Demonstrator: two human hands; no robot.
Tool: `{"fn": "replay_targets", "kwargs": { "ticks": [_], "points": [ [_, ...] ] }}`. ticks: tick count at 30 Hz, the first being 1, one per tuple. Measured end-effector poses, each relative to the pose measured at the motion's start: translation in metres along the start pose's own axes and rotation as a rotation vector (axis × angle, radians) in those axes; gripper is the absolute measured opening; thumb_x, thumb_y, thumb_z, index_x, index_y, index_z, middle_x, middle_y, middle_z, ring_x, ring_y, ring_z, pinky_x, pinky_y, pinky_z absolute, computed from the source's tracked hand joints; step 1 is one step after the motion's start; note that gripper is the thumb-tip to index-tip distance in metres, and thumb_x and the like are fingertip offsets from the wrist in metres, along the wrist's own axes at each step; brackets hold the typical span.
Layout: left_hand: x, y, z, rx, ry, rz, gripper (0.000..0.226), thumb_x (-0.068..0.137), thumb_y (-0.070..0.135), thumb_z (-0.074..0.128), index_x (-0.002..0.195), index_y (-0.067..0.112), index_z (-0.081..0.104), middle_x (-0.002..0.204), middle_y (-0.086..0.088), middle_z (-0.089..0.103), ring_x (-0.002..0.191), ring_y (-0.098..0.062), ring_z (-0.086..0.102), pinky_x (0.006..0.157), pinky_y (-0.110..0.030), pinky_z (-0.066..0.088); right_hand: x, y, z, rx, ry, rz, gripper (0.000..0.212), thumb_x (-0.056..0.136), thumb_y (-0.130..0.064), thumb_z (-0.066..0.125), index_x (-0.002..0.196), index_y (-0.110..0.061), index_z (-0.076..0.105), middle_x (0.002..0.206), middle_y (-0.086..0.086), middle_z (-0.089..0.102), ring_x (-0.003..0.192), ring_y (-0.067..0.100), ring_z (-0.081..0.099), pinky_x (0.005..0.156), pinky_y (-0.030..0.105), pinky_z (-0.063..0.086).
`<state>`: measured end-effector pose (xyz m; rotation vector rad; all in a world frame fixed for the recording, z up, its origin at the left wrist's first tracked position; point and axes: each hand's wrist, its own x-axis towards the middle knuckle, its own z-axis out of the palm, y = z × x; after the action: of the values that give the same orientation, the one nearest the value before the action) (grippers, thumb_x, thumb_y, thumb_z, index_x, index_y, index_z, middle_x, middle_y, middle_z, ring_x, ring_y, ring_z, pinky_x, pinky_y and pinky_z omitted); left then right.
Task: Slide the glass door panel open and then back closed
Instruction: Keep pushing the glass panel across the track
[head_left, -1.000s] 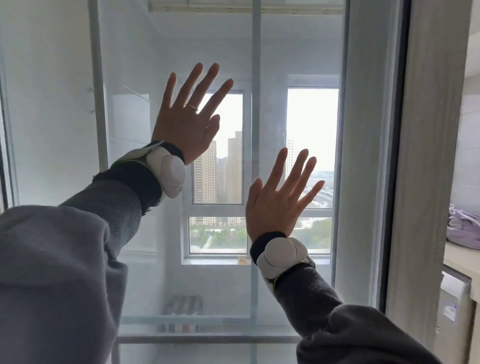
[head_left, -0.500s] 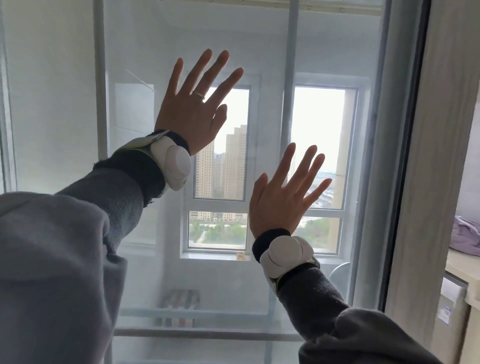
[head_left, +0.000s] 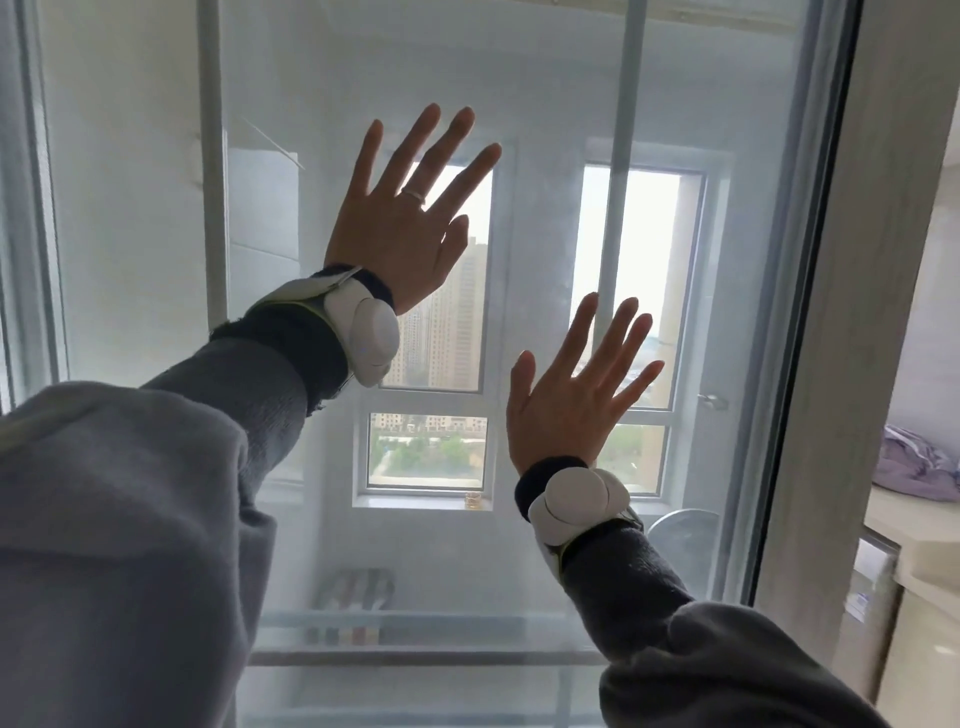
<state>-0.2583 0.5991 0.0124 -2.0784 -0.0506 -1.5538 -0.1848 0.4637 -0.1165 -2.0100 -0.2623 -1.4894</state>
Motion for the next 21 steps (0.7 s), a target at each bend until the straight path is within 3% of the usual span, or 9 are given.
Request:
{"fn": "replay_targets", "kwargs": {
  "ticks": [21],
  "points": [
    [-0.006, -0.015, 0.005, -0.085, 0.030, 0.039, 0.058, 0.096, 0.041, 0.006, 0.153, 0.028, 0.004, 0.163, -0.004, 0.002, 0.149, -0.026, 0.002, 0.117, -0.055, 0.000, -0.004, -0.014, 0.008, -0.017, 0.118, 0.013, 0.064, 0.092, -0.044, 0.020, 0.148, -0.011, 0.021, 0.156, 0.019, 0.018, 0.145, 0.036, 0.012, 0.116, 0.058, 0.006]
  ]
}}
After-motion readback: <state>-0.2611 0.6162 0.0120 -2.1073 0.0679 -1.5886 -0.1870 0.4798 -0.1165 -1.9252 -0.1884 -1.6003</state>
